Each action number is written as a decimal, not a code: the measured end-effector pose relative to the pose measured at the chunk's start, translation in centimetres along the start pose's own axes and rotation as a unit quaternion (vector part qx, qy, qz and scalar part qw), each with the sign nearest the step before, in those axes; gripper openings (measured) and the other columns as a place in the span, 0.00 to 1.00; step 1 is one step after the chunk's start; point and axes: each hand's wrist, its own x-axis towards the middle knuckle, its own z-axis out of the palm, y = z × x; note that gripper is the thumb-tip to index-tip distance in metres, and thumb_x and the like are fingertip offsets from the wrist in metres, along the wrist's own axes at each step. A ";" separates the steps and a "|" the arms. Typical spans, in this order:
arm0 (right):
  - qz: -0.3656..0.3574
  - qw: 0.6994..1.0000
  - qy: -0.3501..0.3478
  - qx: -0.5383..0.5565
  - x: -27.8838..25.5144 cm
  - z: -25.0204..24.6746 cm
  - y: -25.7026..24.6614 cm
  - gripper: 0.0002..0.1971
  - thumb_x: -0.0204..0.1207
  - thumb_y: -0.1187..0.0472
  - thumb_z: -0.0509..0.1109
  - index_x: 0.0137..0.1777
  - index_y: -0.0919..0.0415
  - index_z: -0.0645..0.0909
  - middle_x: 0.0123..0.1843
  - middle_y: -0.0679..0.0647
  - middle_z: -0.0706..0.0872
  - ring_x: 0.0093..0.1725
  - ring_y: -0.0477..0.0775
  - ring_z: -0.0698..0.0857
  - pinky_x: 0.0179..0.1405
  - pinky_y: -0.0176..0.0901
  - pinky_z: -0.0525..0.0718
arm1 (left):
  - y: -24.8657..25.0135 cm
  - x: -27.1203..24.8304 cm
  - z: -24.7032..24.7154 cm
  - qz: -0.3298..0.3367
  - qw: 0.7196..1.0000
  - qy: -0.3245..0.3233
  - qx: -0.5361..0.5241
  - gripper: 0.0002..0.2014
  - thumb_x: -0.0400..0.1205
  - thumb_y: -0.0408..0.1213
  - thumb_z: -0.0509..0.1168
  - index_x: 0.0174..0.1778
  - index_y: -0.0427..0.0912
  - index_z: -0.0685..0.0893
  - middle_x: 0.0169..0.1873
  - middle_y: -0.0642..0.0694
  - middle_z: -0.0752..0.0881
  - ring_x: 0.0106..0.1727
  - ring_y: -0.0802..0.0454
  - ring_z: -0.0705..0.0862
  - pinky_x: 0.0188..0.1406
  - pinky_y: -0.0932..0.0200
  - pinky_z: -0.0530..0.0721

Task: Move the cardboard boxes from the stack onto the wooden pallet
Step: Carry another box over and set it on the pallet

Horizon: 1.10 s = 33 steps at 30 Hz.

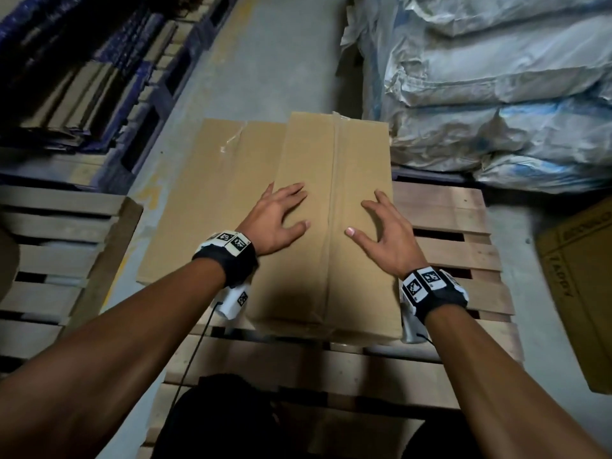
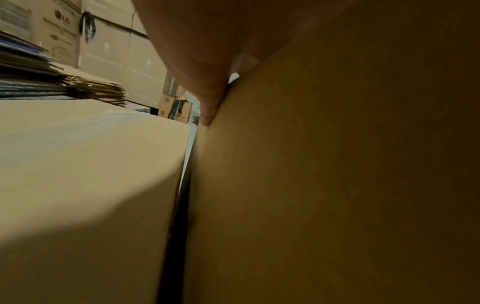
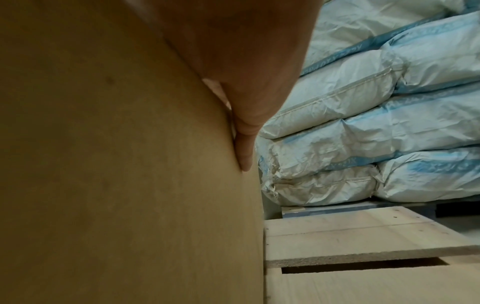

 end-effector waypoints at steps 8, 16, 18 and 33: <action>-0.008 1.000 0.011 -0.001 1.0 4.4 2.7 0.38 0.81 0.31 0.70 0.87 0.46 0.68 0.95 0.46 0.52 0.91 0.52 0.57 0.84 0.49 0.56 | -3.0 0.1 3.2 -0.012 1.000 -0.009 0.022 0.37 0.82 0.58 0.67 0.85 0.41 0.76 0.87 0.45 0.70 0.88 0.50 0.66 0.93 0.43 0.47; -0.022 0.996 -0.070 -0.041 1.6 8.2 5.8 0.44 0.80 0.25 0.63 0.91 0.45 0.57 0.95 0.48 0.40 0.93 0.65 0.51 0.89 0.71 0.60 | -3.4 -1.2 3.4 -0.040 0.996 -0.062 0.041 0.35 0.86 0.52 0.72 0.87 0.43 0.72 0.88 0.44 0.67 0.92 0.40 0.53 0.90 0.47 0.50; -0.020 0.996 -0.075 -0.045 1.4 8.3 6.0 0.46 0.80 0.24 0.63 0.92 0.46 0.55 0.95 0.48 0.38 0.93 0.63 0.51 0.89 0.69 0.60 | -3.6 -2.0 2.7 -0.039 0.991 -0.106 0.073 0.39 0.85 0.58 0.71 0.89 0.45 0.69 0.90 0.45 0.64 0.93 0.42 0.49 0.91 0.38 0.54; -0.009 0.998 -0.054 -0.041 0.4 8.6 5.2 0.43 0.84 0.30 0.64 0.92 0.50 0.57 0.95 0.49 0.40 0.91 0.63 0.61 0.87 0.58 0.63 | -4.3 -11.2 1.1 -0.046 0.906 -0.350 0.231 0.79 0.58 0.82 0.74 0.88 0.56 0.24 0.85 0.51 0.19 0.85 0.37 0.19 0.82 0.33 0.30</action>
